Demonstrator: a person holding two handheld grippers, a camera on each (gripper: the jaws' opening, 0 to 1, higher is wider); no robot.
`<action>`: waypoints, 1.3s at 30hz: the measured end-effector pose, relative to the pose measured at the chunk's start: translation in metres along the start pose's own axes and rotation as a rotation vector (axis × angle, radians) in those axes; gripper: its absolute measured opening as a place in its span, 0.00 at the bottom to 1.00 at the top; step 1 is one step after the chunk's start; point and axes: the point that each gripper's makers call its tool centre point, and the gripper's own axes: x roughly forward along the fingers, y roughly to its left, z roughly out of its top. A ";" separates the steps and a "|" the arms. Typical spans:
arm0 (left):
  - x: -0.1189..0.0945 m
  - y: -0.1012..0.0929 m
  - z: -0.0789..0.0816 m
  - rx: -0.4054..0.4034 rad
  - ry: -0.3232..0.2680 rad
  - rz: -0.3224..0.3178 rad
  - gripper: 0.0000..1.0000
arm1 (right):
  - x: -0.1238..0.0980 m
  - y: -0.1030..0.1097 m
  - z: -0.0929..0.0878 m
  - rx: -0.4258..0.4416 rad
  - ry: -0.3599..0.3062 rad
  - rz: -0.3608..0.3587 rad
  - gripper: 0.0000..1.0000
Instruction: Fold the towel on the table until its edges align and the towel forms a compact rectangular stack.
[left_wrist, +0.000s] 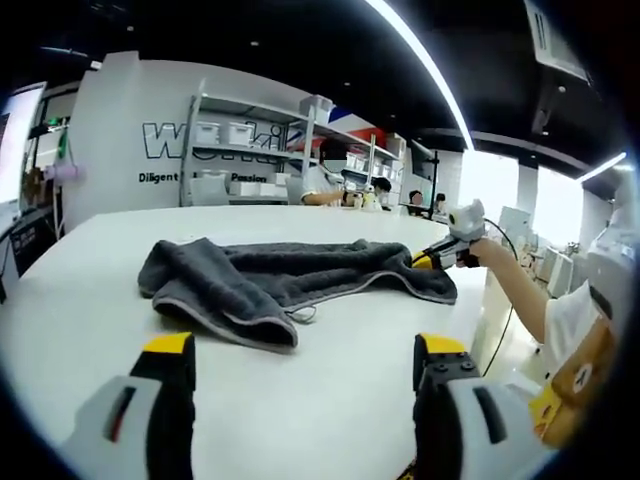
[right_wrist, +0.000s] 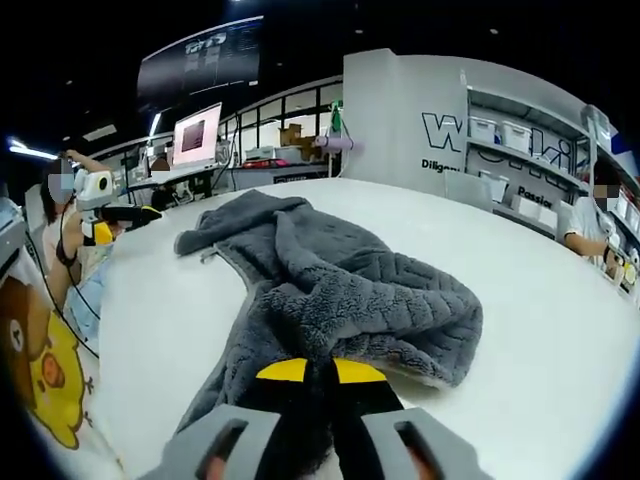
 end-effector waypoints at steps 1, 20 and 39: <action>0.000 0.000 0.000 -0.001 0.000 0.000 0.95 | 0.000 0.000 0.000 0.000 0.001 0.000 0.09; -0.004 0.005 -0.001 -0.003 0.001 0.007 0.95 | -0.040 0.003 0.015 0.010 -0.104 -0.108 0.30; -0.008 0.009 -0.005 -0.011 0.005 0.021 0.95 | -0.058 0.038 0.001 0.088 -0.162 -0.155 0.70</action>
